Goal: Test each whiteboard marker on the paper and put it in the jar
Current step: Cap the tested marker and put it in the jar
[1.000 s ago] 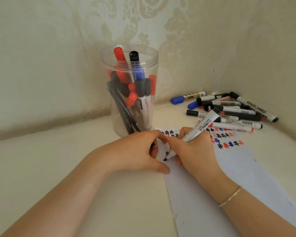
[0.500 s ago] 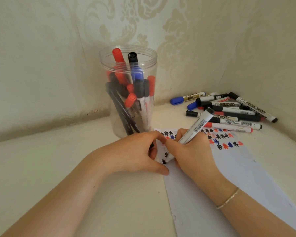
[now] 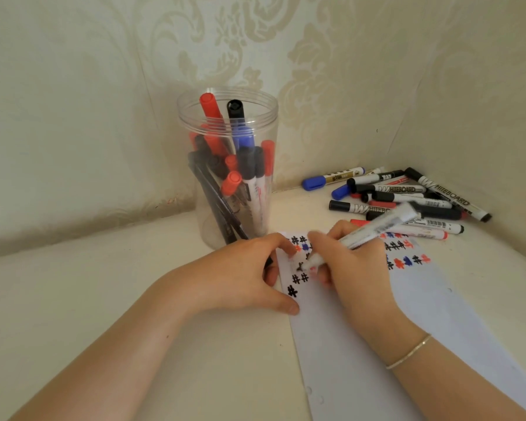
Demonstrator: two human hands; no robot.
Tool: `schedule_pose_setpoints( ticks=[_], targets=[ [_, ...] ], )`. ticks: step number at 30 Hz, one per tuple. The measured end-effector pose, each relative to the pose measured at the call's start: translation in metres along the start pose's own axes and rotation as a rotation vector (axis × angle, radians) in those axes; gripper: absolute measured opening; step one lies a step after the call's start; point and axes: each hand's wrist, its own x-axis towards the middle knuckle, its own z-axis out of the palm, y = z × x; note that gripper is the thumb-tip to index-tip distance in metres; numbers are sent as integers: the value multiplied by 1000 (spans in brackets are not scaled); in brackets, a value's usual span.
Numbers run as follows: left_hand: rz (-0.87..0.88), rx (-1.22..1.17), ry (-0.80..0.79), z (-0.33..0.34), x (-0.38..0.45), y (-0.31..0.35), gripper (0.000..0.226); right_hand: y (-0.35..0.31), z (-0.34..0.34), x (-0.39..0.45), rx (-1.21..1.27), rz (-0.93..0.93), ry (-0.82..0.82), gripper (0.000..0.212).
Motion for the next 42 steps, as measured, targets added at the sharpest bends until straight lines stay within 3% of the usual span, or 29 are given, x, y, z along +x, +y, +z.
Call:
schedule_pose_setpoints(
  ticks=[4, 8, 19, 27, 34, 39, 42],
  targets=[
    [19, -130, 36, 0, -1, 2, 76, -10, -9, 10, 369, 62, -35, 18],
    [52, -301, 52, 1, 0, 1, 59, -12, -12, 9, 686, 203, -117, 24],
    [71, -352, 38, 5, 2, -1, 48, -3, -4, 8, 443, 87, -146, 33],
    [92, -65, 71, 8, 0, 1, 36, 2, -7, 10, 275, 43, -179, 18],
    [146, 142, 110, 15, -4, 11, 19, -5, -10, 9, 213, -77, -285, 32],
    [84, -58, 195, 14, -4, 9, 27, -3, -10, 9, 388, 41, -370, 36],
    [41, -525, 258, 11, -1, 12, 31, -7, -15, 14, 473, 90, -218, 24]
  ],
)
